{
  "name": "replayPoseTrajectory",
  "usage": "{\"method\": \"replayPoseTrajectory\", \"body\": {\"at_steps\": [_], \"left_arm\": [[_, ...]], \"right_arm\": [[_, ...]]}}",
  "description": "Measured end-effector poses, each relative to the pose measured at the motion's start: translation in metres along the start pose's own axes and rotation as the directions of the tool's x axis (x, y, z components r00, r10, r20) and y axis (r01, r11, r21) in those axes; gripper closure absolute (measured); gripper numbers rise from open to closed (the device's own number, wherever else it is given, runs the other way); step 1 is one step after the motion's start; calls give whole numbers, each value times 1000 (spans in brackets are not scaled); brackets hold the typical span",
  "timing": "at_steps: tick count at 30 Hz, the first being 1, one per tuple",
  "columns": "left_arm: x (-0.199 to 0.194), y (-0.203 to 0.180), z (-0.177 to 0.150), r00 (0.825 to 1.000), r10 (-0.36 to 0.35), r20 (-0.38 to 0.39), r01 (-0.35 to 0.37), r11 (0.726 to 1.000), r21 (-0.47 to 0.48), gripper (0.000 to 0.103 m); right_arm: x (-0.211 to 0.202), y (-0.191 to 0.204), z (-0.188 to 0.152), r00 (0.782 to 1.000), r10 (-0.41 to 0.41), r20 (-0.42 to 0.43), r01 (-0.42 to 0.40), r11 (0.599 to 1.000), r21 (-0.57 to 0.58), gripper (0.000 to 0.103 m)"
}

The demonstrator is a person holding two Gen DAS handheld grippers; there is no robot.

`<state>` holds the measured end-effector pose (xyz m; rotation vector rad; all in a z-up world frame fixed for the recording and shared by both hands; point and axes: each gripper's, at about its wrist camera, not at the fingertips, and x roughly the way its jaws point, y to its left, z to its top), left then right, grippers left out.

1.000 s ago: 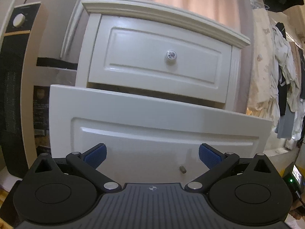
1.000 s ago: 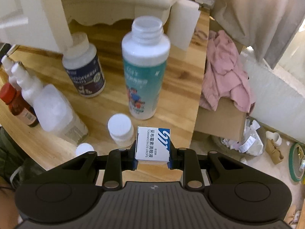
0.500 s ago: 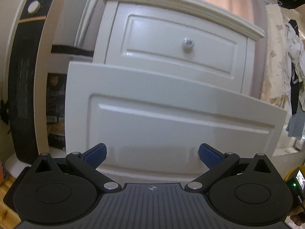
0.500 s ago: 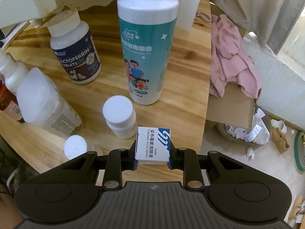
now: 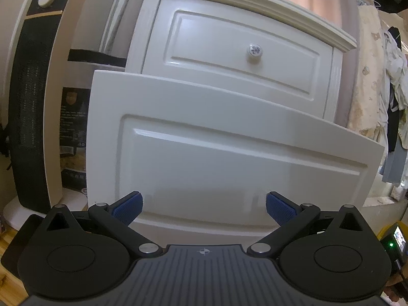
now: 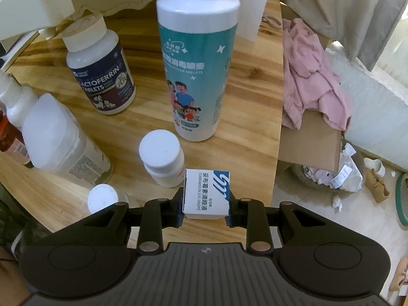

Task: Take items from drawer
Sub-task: 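Lower the box onto the table and open the right gripper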

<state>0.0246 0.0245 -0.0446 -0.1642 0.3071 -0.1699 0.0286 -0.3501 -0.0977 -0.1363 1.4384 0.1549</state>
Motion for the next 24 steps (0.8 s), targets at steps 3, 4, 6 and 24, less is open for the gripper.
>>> {"method": "replayPoseTrajectory", "body": {"at_steps": [3, 4, 6, 24], "left_arm": [[0, 0, 0, 1000, 3, 0, -3, 1000, -6, 0], [0, 0, 0, 1000, 3, 0, -3, 1000, -6, 0], [-3, 0, 1, 1000, 7, 1, -7, 1000, -6, 0], [-2, -4, -1, 1000, 10, -13, -10, 1000, -5, 0]], "right_arm": [[-2, 0, 1, 1000, -4, 6, 4, 1000, -2, 59], [-2, 1, 1, 1000, 0, 7, 0, 1000, 0, 53], [-3, 2, 1, 1000, 4, 5, -4, 1000, -4, 51], [-5, -6, -2, 1000, -8, 17, 8, 1000, -13, 14]]}}
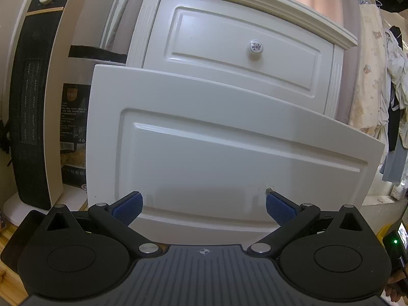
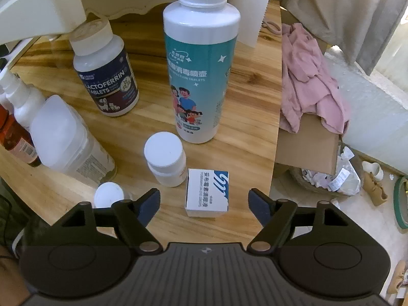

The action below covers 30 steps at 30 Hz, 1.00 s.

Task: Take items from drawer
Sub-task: 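Lower the box onto the table and open the right gripper, then withdraw the right tool from the table back toward the nightstand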

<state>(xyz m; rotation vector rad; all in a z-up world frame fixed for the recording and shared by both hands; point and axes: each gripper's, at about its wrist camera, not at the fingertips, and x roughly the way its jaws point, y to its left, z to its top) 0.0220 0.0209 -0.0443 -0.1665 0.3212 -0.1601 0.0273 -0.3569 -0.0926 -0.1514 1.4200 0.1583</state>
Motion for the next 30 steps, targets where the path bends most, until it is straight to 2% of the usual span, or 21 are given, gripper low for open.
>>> {"method": "replayPoseTrajectory", "body": {"at_steps": [3, 13, 18, 24, 27, 30], "left_arm": [[1, -2, 0, 1000, -5, 1, 5, 1000, 2, 0], [1, -8, 1, 1000, -18, 1, 18, 1000, 16, 0], [2, -12, 2, 999, -31, -15, 31, 999, 35, 0], [-3, -15, 5, 999, -33, 7, 32, 998, 54, 0], [-4, -16, 5, 999, -42, 8, 41, 997, 59, 0], [-6, -22, 4, 999, -40, 15, 38, 994, 107, 0]], "right_arm": [[-3, -2, -1, 1000, 2, 10, -2, 1000, 5, 1], [-11, -6, -2, 1000, -24, 20, 24, 1000, 3, 0], [-28, -2, -3, 997, -21, 72, 22, 1000, -17, 0], [-73, 22, -6, 974, -64, 218, 79, 995, -65, 0], [-93, 35, -7, 951, -81, 300, 111, 990, -83, 0], [-109, 46, -6, 926, -82, 368, 116, 991, -70, 0]]}}
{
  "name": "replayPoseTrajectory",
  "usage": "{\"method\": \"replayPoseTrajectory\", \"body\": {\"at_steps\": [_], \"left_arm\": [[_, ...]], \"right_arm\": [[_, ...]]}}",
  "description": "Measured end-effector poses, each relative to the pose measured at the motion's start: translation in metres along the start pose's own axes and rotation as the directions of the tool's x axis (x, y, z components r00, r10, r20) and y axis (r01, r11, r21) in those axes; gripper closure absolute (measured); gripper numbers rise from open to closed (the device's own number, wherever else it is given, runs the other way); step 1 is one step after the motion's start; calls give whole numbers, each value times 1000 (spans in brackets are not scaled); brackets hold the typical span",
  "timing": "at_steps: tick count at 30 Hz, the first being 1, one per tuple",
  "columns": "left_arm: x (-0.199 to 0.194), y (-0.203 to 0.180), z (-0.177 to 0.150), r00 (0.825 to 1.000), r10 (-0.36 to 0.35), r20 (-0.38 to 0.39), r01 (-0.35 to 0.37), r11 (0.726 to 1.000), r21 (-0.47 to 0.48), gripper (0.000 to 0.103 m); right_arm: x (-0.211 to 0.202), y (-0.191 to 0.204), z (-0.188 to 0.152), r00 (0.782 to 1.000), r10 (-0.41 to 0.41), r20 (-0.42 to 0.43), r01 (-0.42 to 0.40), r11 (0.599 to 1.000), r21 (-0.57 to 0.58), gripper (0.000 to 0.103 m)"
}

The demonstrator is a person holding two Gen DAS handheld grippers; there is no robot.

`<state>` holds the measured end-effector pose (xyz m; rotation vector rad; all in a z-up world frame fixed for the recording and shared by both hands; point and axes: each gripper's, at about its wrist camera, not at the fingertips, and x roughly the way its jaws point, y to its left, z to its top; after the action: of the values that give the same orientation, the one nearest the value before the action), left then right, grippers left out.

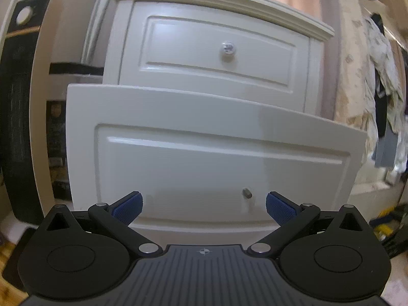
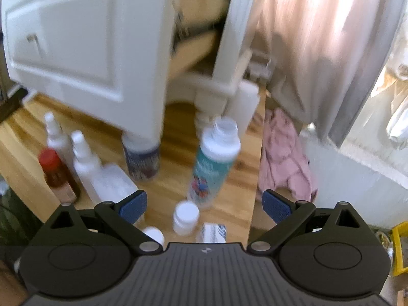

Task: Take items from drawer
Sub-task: 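Withdraw the right tool from the table back toward the nightstand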

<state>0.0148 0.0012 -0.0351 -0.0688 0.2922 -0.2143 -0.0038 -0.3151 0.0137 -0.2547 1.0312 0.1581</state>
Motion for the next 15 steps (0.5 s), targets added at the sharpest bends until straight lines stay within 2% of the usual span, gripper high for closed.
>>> {"method": "replayPoseTrajectory", "body": {"at_steps": [4, 9, 15], "left_arm": [[-4, -1, 3, 1000, 6, 22, -7, 1000, 7, 0], [-9, -3, 6, 999, 23, 35, -24, 999, 29, 0], [-18, -4, 11, 996, 66, 66, -70, 996, 63, 0]], "right_arm": [[-20, 19, 10, 996, -6, 88, 8, 1000, -13, 0], [-41, 47, 18, 980, -39, 196, 48, 998, -41, 0], [-58, 62, 25, 962, -18, 274, 11, 1000, 26, 0]]}}
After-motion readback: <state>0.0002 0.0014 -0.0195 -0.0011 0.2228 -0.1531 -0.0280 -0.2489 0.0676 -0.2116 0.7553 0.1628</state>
